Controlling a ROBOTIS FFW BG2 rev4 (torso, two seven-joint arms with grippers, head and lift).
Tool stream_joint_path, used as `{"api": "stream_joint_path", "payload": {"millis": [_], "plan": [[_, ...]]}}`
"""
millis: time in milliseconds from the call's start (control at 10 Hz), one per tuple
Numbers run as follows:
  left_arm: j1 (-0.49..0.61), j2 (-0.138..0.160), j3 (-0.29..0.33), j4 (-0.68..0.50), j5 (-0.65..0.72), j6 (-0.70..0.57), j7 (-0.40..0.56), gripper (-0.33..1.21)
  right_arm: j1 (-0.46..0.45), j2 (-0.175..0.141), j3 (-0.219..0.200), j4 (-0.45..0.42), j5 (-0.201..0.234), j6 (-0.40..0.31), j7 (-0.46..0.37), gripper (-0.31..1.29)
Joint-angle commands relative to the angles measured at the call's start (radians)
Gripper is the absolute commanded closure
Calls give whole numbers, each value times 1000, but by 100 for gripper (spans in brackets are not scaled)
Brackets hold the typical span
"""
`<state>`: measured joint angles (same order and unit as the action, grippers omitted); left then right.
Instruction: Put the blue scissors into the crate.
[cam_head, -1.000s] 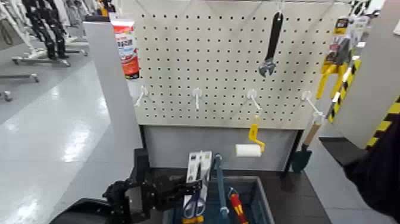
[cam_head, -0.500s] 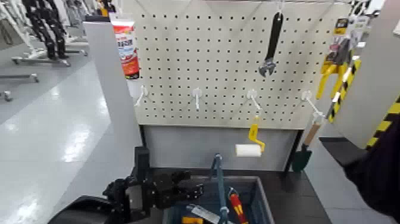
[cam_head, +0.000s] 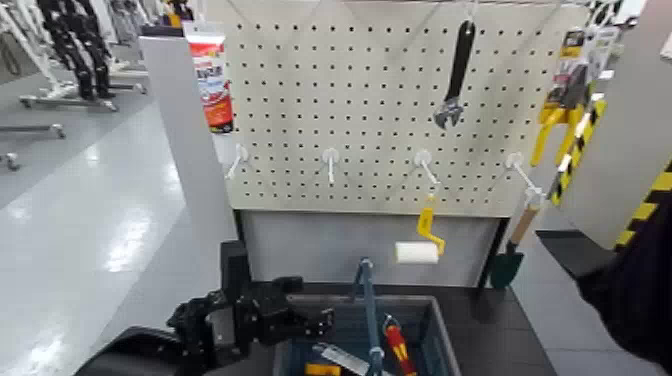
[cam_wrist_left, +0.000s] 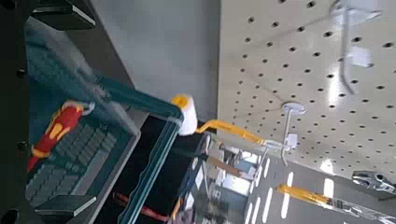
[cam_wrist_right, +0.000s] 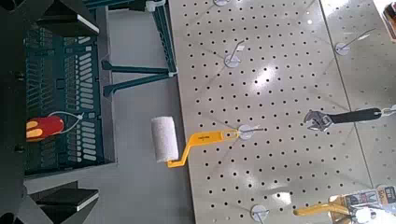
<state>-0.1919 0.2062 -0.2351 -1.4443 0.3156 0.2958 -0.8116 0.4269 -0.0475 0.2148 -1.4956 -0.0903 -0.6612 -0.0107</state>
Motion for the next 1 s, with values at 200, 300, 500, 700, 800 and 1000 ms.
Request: {"api": "stream_joint_path", "payload": {"millis": [200,300,500,700,800,1000], "plan": [[227,-11,106,-182,-113,-170,244,-2,4,1,-2,0,0,-1,-2,9],[293,-4,115,-217,-115,-227,321,0,4,3,-2,0,0,-6,-3,9],[444,-73,204,-285,-207,-348,411,2,12,1,-6,-6,0,-11,-11,9],[546,-163,310,-266,-242,-475,424,11,30,3,-17,-32,1,22,-15,9],[574,-160,326,-248,-247,-535,431,12,36,-2,-15,-49,9,52,-26,9],[568,-143,280,-202,-230,-596,466,11,47,-8,-15,-75,26,92,-46,9]]}}
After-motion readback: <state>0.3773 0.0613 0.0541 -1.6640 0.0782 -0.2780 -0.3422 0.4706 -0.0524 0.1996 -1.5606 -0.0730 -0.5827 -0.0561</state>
